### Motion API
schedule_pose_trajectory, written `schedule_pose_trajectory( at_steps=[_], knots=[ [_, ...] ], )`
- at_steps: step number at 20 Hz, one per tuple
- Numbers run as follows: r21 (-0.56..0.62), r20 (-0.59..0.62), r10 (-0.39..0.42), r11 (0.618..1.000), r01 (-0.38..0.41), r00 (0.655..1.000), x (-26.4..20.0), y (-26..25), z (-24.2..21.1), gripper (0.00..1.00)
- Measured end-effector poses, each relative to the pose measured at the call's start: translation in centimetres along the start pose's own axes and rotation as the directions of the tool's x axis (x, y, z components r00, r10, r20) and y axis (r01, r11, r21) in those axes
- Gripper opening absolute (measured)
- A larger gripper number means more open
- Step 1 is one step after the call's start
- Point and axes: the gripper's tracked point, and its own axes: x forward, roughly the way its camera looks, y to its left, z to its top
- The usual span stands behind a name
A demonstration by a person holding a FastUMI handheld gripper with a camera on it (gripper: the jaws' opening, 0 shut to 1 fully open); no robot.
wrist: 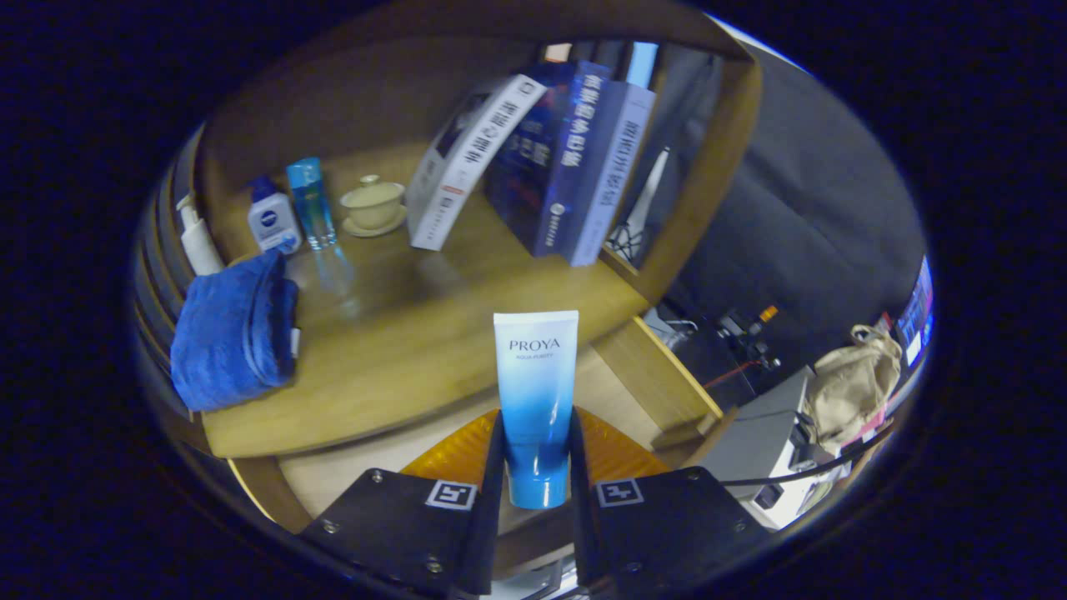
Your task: Pull open the drawer, take out the items inside it, and place them on the countertop above the cabinet.
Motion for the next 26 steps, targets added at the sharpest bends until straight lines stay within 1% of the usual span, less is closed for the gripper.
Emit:
schedule_pose_trajectory(
  at_steps=[4,6,10,12,14,17,20,21,23,24,25,26],
  knots=[
    [-0.066,0.013,0.122,0.99,-0.121,0.992,1.7,4.0,1.7,0.38],
    [-0.09,0.016,0.187,0.979,-0.185,0.982,2.5,5.8,2.3,0.38],
    [-0.129,0.034,0.323,0.94,-0.316,0.946,3.5,8.8,2.8,0.37],
    [-0.138,0.063,0.394,0.913,-0.383,0.917,3.5,10.1,3.4,0.38],
    [-0.155,0.095,0.442,0.892,-0.426,0.892,3.7,10.7,3.9,0.37],
    [-0.191,0.113,0.489,0.865,-0.463,0.865,4.0,11.7,4.1,0.37],
    [-0.211,0.129,0.501,0.857,-0.47,0.856,3.8,11.6,4.3,0.45],
    [-0.214,0.155,0.51,0.853,-0.475,0.846,3.4,11.7,4.8,0.5],
    [-0.205,0.227,0.535,0.843,-0.497,0.814,1.7,11.5,6.1,0.61],
    [-0.199,0.266,0.535,0.845,-0.497,0.802,0.9,11.0,6.8,0.72],
    [-0.196,0.308,0.539,0.842,-0.502,0.784,-0.2,10.6,7.3,0.73],
    [-0.196,0.349,0.539,0.842,-0.503,0.766,-1.3,10.0,7.8,0.77]
  ],
)
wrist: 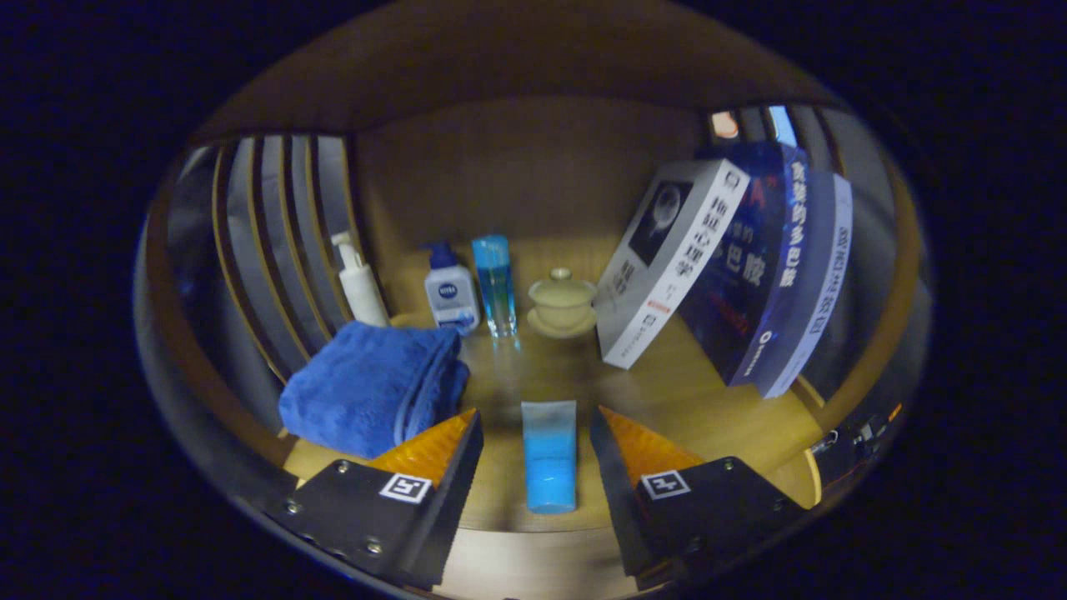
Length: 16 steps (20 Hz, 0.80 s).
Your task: Pull open the drawer, take out the items inside it, and place them on the countertop above the cabinet.
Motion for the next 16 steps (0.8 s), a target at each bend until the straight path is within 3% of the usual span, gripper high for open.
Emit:
schedule_pose_trajectory(
  at_steps=[3,6,16],
  knots=[
    [-0.009,0.138,-0.003,1.0,0.005,0.99,-3.7,-0.2,2.2,0.77],
    [-0.005,0.25,-0.031,0.999,0.033,0.968,-7.8,-0.6,3.4,1.0],
    [-0.01,0.444,-0.069,0.997,0.081,0.893,-18.0,-0.2,-1.0,0.99]
  ],
)
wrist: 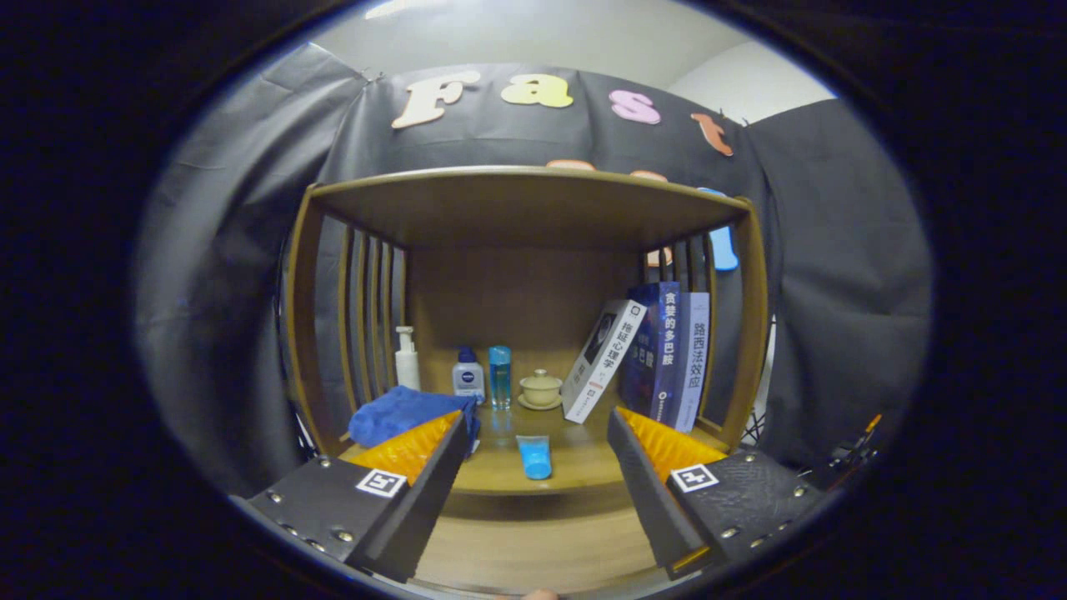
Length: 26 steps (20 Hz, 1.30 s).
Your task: Pull open the drawer, take out the items inside it, and place them on the countertop above the cabinet.
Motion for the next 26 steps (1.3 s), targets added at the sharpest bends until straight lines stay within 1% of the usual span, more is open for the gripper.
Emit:
schedule_pose_trajectory(
  at_steps=[2,4,7,10,16,18,20,23,26],
  knots=[
    [0.028,0.037,0.005,1.0,-0.006,0.999,-2.0,0.2,-0.6,0.99],
    [0.057,0.041,0.0,0.998,-0.002,0.999,-3.8,-0.2,-1.9,0.99],
    [0.059,-0.006,-0.024,0.998,0.024,1.0,-6.1,-1.2,-4.8,0.99],
    [0.057,-0.044,-0.027,0.998,0.03,0.999,-7.6,-1.7,-7.6,0.99],
    [0.134,-0.138,0.008,0.991,0.011,0.99,-8.4,-0.3,-13.6,1.0],
    [0.15,-0.15,0.02,0.989,0.003,0.988,-8.3,0.1,-14.6,1.0],
    [0.159,-0.123,0.017,0.987,0.003,0.992,-8.4,-0.1,-14.3,1.0],
    [0.176,-0.121,0.023,0.984,-0.001,0.992,-8.5,-0.1,-14.6,1.0],
    [0.124,-0.162,-0.003,0.992,0.023,0.987,-9.3,-0.9,-15.7,1.0]
  ],
)
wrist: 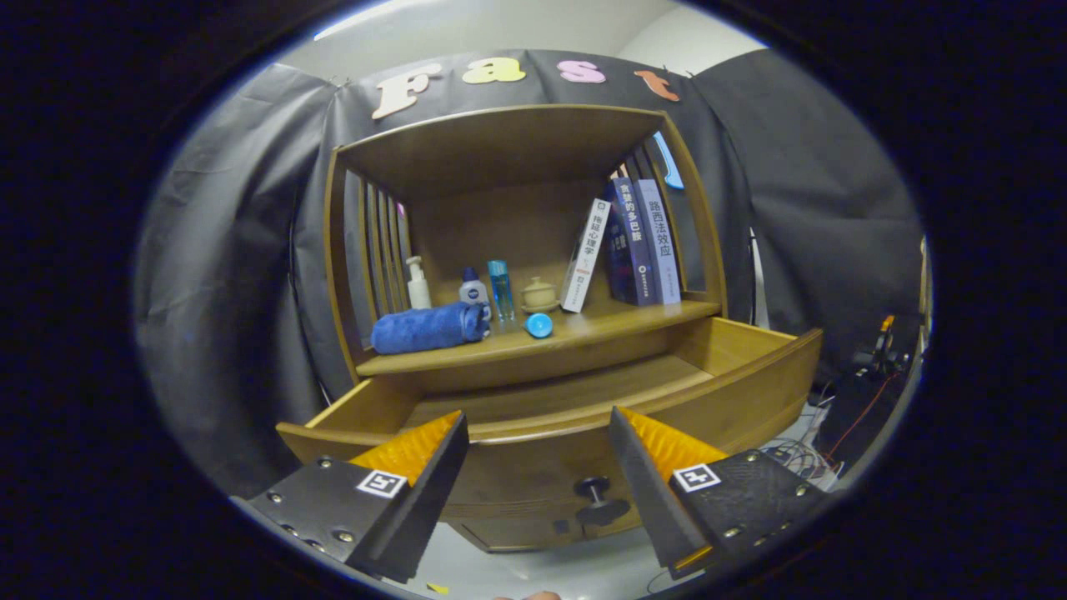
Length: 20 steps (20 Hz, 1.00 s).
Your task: Pull open the drawer, take out the items inside it, and place them on the countertop above the cabinet.
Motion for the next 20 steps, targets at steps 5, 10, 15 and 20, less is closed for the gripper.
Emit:
schedule_pose_trajectory(
  at_steps=[5,10,15,20],
  knots=[
    [-0.01,-0.064,-0.016,1.0,0.016,0.998,0.0,-0.6,-1.7,1.0],
    [-0.029,-0.157,0.025,0.999,-0.03,0.987,0.6,0.5,-4.0,1.0],
    [-0.003,-0.155,0.049,0.999,-0.05,0.987,0.8,0.7,-4.1,1.0],
    [0.01,-0.147,0.076,0.997,-0.075,0.986,1.1,0.8,-3.8,0.99]
  ],
)
